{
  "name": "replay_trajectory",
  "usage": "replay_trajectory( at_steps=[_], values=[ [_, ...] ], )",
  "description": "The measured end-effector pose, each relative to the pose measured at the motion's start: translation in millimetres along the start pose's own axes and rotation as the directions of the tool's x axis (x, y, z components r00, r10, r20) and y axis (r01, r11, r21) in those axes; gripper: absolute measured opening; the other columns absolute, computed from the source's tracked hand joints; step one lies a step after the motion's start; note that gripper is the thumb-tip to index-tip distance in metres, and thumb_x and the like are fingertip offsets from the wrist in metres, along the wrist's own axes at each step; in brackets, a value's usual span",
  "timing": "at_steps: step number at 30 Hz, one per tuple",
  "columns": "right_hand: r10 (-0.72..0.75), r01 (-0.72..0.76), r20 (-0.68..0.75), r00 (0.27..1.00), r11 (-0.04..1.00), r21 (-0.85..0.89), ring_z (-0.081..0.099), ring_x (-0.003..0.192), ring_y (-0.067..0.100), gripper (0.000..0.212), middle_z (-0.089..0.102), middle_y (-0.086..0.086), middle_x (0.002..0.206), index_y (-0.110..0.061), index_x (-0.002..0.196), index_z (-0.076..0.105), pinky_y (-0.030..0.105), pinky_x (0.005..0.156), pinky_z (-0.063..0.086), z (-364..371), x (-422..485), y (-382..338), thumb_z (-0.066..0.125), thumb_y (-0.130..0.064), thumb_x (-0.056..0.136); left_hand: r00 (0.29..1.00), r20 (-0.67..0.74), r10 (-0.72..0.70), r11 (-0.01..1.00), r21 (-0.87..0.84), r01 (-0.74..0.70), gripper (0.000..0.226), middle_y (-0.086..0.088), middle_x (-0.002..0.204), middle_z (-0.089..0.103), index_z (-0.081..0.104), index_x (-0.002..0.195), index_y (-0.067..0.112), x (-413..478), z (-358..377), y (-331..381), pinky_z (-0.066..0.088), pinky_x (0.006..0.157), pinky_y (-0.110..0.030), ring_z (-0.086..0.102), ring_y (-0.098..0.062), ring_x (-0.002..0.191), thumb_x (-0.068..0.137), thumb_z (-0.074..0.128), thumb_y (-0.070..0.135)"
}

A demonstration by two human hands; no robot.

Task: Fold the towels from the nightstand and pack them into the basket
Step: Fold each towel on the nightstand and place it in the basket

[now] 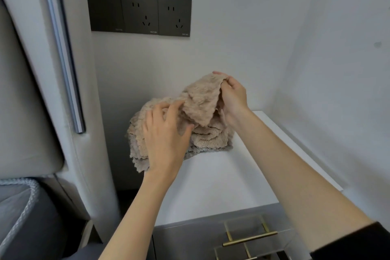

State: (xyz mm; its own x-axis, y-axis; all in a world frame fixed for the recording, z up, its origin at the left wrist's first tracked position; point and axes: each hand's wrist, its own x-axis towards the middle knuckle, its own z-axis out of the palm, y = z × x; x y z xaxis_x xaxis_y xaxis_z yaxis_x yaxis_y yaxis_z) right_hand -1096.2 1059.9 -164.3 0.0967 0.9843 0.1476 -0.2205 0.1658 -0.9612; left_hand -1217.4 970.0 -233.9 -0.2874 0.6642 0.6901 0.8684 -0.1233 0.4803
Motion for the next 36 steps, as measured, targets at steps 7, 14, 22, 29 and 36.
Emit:
replay_trajectory(
  at_steps=[7,14,22,29,36],
  values=[
    [0.139,-0.167,0.096,0.986,0.893,0.418,0.069,0.090,0.025,0.031,0.069,0.010,0.107,-0.007,0.112,0.065,0.035,0.070,0.059,-58,-5,-46,0.038,-0.019,0.102,0.985,0.164,0.052,0.996,-0.085,-0.038,0.063,-0.004,0.146,0.037,0.034,0.145,0.026,-6,18,11,0.030,0.108,-0.038,0.033,-0.021,0.134,0.089,0.064,0.028],
    [0.239,-0.207,-0.022,0.971,0.879,0.430,0.061,0.068,0.022,0.027,0.059,0.004,0.074,-0.015,0.077,0.054,0.029,0.065,0.053,-146,-37,-43,0.033,-0.016,0.094,0.924,0.275,0.266,0.958,-0.180,-0.223,0.063,-0.003,0.147,0.038,0.040,0.142,0.020,-21,39,39,0.034,0.107,-0.037,0.036,-0.021,0.135,0.086,0.068,0.027],
    [0.221,-0.316,-0.303,0.927,0.896,-0.313,0.046,0.054,0.018,0.027,0.047,0.002,0.061,-0.018,0.061,0.041,0.022,0.052,0.033,-221,-60,-5,0.039,-0.009,0.087,0.741,0.474,0.475,0.879,-0.215,-0.426,0.060,0.001,0.144,0.041,0.042,0.142,0.021,-51,69,63,0.030,0.111,-0.034,0.035,-0.019,0.135,0.087,0.066,0.025],
    [0.136,-0.262,-0.234,0.963,0.680,-0.685,0.051,0.061,0.022,0.045,0.059,-0.005,0.054,-0.017,0.046,0.060,0.031,0.065,0.043,-249,-68,1,0.042,-0.011,0.087,0.673,0.591,0.446,0.892,-0.233,-0.386,0.035,0.008,0.137,0.052,0.053,0.134,0.022,-62,94,74,0.034,0.104,-0.028,0.044,-0.014,0.125,0.101,0.042,0.025],
    [0.057,-0.172,-0.234,0.971,0.844,-0.508,0.065,0.094,0.021,0.020,0.072,0.001,0.095,-0.021,0.099,0.074,0.020,0.065,0.055,-255,-73,-8,0.059,-0.015,0.088,0.615,0.670,0.416,0.892,-0.169,-0.419,0.020,0.011,0.100,0.058,0.063,0.109,0.023,-51,84,67,0.041,0.087,-0.032,0.051,-0.013,0.096,0.097,0.048,0.027]
  ],
)
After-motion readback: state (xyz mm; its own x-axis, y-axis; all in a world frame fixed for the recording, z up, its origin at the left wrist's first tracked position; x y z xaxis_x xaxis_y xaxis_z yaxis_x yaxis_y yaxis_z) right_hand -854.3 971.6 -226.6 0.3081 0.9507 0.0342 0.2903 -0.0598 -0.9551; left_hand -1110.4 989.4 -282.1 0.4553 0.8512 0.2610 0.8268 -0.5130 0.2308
